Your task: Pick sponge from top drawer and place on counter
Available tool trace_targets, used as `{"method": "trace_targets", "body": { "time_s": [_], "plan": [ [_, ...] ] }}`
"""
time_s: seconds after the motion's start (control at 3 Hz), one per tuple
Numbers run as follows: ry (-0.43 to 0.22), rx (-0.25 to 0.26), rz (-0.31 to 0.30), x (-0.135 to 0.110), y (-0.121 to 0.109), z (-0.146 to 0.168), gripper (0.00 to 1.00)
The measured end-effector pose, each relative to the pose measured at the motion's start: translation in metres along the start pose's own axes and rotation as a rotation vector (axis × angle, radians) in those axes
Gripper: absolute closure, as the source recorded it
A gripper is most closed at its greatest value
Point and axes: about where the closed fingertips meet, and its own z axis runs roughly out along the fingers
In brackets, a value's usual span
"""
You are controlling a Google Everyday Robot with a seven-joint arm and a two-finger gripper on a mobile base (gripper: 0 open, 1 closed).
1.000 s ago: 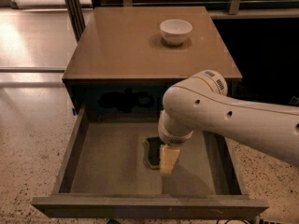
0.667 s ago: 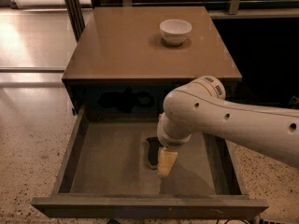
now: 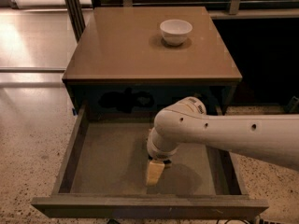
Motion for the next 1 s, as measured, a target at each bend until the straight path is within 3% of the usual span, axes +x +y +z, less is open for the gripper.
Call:
{"method": "trace_targets", "body": {
  "time_s": [0.33,0.67,1.0],
  "plan": [
    [0.024,-0.026,0.023,0.0101,0.0005,0.0194,0.0],
    [0.024,-0.026,0.023,0.0101,0.0005,0.0194,0.0],
    [0.024,-0.026,0.023,0.0101,0.0005,0.0194,0.19]
  ]
}}
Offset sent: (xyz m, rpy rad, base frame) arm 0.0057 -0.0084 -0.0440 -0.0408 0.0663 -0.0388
